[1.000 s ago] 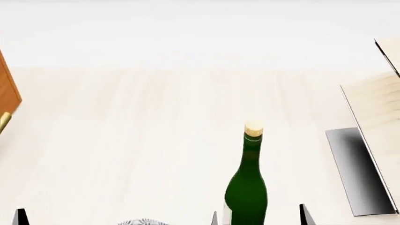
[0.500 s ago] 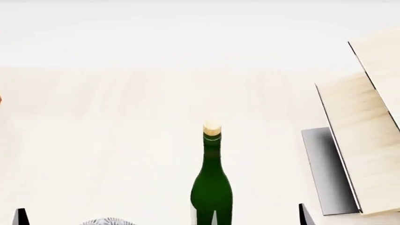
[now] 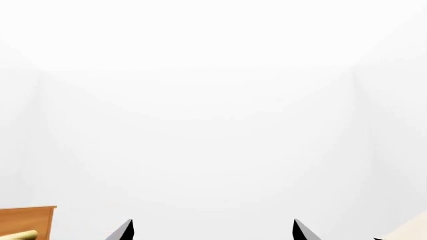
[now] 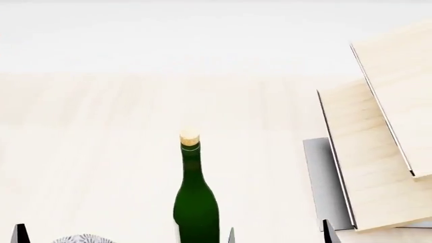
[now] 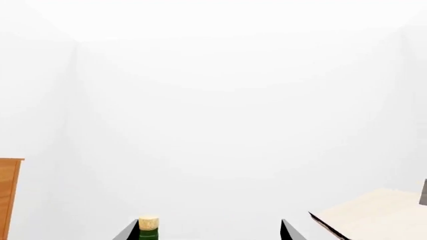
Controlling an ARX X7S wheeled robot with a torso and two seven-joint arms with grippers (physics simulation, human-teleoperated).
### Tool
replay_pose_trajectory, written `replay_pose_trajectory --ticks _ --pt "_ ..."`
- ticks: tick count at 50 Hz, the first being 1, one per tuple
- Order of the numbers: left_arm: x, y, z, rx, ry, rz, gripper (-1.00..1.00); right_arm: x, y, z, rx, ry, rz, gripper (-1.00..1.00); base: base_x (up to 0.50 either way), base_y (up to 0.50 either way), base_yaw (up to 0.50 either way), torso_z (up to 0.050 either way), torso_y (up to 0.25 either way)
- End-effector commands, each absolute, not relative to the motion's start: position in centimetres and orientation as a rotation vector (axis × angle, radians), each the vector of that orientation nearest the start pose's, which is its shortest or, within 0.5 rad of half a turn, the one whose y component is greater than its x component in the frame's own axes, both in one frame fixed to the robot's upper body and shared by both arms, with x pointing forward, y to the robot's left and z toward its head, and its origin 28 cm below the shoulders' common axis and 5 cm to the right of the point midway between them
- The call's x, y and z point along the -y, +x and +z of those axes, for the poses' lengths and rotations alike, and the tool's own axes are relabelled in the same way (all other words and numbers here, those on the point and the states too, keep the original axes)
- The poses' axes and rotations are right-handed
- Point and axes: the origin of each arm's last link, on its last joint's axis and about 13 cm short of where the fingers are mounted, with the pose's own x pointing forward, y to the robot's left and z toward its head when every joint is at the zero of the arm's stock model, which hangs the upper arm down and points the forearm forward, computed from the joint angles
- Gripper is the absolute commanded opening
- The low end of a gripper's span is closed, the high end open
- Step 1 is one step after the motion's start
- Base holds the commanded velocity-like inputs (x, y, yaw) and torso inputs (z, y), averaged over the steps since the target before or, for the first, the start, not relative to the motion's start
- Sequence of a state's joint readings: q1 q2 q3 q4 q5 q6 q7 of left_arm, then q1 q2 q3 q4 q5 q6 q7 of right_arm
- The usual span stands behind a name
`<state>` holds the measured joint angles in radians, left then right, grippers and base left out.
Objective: Put the wine bottle on the wine rack.
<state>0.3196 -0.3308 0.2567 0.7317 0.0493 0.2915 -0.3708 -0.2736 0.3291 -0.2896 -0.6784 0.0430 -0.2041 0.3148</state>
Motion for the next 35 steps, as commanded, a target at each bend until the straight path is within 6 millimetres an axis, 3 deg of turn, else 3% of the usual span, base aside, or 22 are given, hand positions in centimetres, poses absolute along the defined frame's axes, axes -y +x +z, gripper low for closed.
replay_pose_trajectory --ticks 1,35 --pt "-19.66 12.26 12.48 0.672 0.028 -0.053 1.0 8.39 13.3 11.28 0.542 0.011 0.122 1.0 0.0 -0.12 0.0 0.0 0.0" --pt "-19.65 12.26 12.37 0.67 0.025 -0.055 1.0 8.28 13.27 11.18 0.54 0.011 0.128 1.0 0.0 -0.12 0.0 0.0 0.0"
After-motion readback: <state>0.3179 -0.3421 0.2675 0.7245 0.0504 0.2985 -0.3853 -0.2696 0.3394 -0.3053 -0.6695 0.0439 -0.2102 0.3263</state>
